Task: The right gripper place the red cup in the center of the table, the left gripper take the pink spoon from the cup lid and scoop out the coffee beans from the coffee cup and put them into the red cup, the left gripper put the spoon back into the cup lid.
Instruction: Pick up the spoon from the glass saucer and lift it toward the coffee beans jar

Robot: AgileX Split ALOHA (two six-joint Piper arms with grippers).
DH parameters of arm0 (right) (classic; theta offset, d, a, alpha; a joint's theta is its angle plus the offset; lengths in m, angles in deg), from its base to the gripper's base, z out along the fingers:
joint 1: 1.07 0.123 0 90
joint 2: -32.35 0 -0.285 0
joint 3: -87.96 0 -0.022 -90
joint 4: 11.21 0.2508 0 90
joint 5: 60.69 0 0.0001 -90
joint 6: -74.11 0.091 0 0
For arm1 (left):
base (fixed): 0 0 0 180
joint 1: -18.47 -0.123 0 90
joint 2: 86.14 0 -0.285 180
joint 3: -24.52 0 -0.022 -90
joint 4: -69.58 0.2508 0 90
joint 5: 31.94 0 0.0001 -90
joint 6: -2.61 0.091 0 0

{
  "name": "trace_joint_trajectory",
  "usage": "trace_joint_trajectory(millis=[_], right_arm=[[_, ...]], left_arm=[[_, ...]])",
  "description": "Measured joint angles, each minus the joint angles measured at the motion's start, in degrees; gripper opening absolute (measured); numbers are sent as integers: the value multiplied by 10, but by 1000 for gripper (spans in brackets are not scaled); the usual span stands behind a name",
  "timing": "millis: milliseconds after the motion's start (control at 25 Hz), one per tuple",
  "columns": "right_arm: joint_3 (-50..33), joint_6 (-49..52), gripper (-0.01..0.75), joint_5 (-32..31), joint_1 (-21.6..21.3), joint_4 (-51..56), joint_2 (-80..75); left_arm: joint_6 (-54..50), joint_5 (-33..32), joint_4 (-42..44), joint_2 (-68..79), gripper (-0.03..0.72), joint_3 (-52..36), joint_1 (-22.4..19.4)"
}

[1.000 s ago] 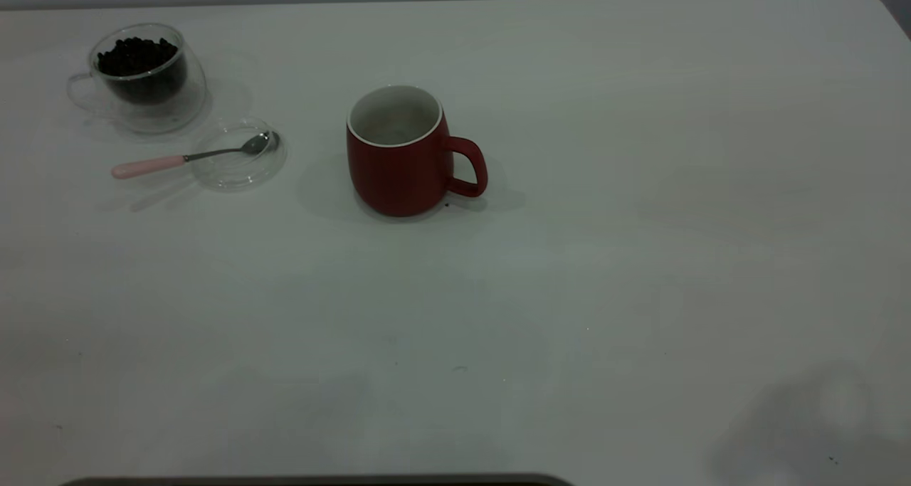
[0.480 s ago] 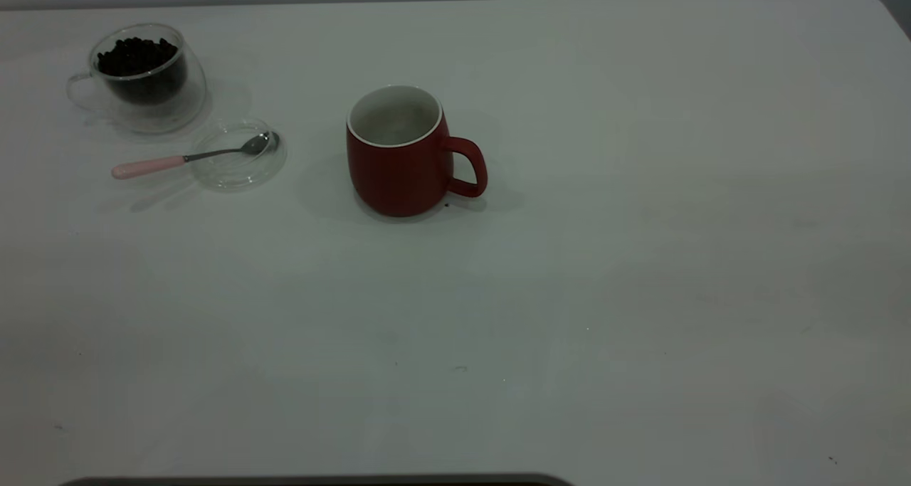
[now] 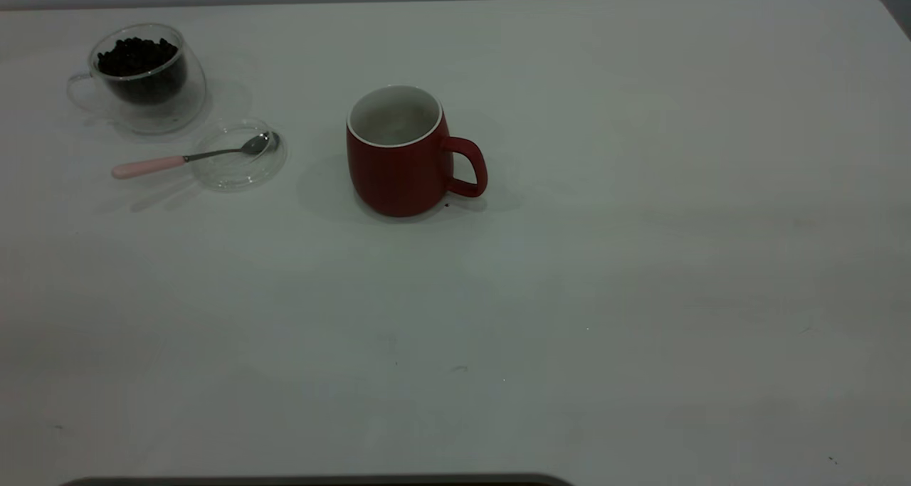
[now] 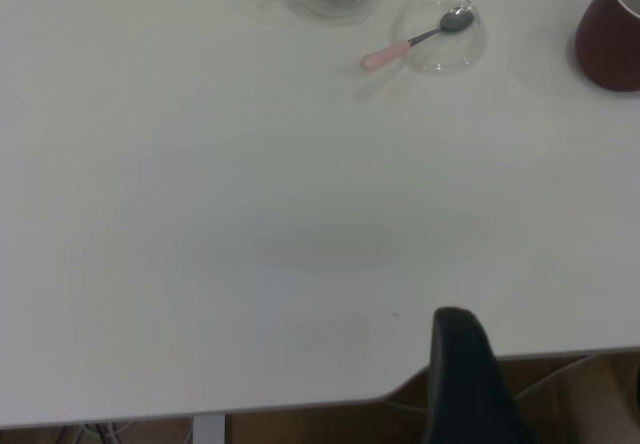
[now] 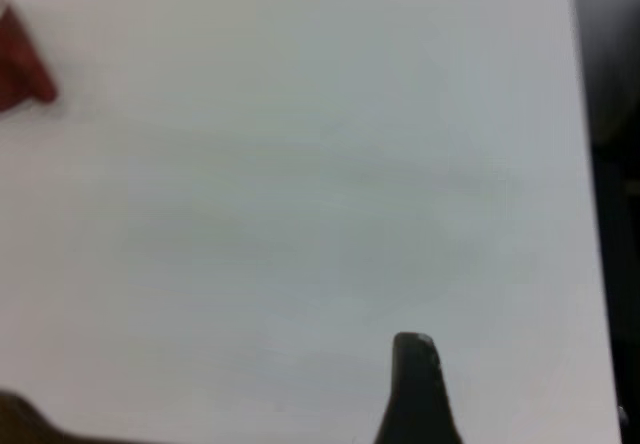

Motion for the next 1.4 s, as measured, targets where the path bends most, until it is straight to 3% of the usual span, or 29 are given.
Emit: trace_joint_trajectory(millis=[360,1400], right_arm=[[-3,5,590,-4,-40,1,18],[-9,9,590,-5,-42,5,18]], left_arm=[[0,0,0,0,463,0,0],[0,0,0,0,463,0,0]])
